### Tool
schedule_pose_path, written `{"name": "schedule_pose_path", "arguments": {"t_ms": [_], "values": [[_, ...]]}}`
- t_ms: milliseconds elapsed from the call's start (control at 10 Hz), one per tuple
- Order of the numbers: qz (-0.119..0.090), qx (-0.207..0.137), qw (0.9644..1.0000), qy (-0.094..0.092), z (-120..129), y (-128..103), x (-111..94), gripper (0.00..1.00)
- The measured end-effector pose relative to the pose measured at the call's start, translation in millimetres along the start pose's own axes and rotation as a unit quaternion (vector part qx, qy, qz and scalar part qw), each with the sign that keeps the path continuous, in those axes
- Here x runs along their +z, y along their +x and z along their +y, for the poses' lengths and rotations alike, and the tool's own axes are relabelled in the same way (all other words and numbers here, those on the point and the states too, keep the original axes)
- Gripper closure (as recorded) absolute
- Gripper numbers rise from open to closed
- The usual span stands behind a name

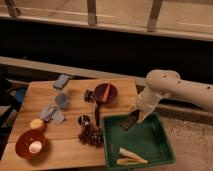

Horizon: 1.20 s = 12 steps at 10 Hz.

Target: Wipe tray with eraser

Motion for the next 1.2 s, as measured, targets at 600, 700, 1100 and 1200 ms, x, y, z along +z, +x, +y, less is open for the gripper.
{"name": "schedule_pose_path", "arguments": {"t_ms": [600, 700, 1100, 1200], "values": [[0.055, 0.089, 0.9938, 0.037, -55, -43, 64, 1.0], [0.062, 0.094, 0.9927, 0.043, -57, -44, 74, 1.0], [0.077, 0.119, 0.9885, 0.053, -71, -46, 82, 1.0], [0.081, 0.123, 0.9879, 0.05, -74, -46, 82, 1.0]]}}
